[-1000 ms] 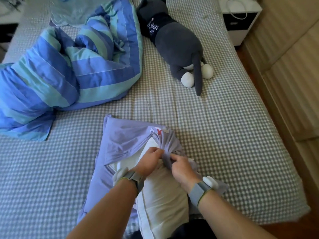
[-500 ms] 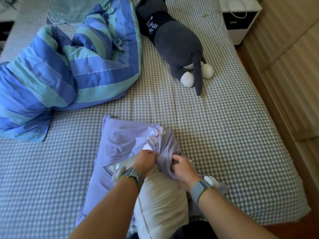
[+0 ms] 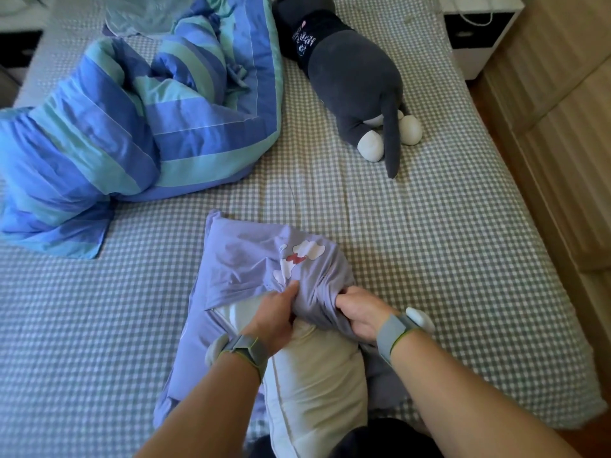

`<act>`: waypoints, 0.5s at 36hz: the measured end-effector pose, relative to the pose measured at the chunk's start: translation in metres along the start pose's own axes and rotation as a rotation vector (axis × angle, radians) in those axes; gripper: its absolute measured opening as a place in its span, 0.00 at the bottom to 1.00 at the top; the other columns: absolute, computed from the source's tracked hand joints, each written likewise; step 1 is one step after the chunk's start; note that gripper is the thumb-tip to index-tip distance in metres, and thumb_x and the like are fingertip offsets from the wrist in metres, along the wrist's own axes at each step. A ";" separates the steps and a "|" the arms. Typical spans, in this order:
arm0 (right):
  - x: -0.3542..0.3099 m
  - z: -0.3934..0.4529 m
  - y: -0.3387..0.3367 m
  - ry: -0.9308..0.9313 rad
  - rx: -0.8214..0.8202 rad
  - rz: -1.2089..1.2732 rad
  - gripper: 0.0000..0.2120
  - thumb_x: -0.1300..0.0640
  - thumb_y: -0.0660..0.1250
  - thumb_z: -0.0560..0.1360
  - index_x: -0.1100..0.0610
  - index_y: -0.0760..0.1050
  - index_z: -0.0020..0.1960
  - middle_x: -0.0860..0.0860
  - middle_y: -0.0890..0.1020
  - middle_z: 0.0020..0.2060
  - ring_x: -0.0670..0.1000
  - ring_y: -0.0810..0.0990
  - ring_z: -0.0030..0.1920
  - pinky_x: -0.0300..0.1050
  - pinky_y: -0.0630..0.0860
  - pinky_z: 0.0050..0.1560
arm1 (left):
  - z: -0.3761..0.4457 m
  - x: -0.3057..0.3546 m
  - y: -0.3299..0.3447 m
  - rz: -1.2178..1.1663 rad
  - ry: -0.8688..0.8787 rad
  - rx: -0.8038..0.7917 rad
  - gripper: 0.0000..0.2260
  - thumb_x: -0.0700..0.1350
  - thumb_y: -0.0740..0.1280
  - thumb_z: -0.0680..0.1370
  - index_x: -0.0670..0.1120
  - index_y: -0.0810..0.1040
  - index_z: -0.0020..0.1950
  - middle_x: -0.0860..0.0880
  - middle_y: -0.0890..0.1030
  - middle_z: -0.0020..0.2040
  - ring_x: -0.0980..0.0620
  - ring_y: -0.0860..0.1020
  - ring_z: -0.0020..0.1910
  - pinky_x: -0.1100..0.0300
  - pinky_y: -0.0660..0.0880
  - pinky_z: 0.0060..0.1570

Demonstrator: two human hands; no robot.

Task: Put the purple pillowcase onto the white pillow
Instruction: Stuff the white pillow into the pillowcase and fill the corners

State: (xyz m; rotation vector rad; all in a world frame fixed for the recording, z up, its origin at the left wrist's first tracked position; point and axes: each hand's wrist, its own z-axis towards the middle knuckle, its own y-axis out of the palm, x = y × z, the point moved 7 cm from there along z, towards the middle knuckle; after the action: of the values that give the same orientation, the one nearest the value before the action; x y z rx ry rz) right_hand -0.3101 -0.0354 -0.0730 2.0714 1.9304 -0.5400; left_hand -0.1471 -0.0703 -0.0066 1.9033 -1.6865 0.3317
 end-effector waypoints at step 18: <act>-0.021 -0.046 0.017 -0.095 -0.073 0.155 0.10 0.59 0.70 0.76 0.56 0.81 0.57 0.55 0.86 0.51 0.56 0.84 0.53 0.55 0.81 0.57 | -0.018 -0.008 -0.030 0.195 -0.160 0.104 0.11 0.47 0.70 0.79 0.41 0.79 0.56 0.37 0.83 0.52 0.38 0.83 0.47 0.38 0.82 0.42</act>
State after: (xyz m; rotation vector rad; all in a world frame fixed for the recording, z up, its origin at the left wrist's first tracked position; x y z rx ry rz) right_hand -0.2898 -0.0359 -0.0234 2.0881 1.6948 -0.5155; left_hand -0.1162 -0.0518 -0.0036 1.8860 -2.0029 0.3571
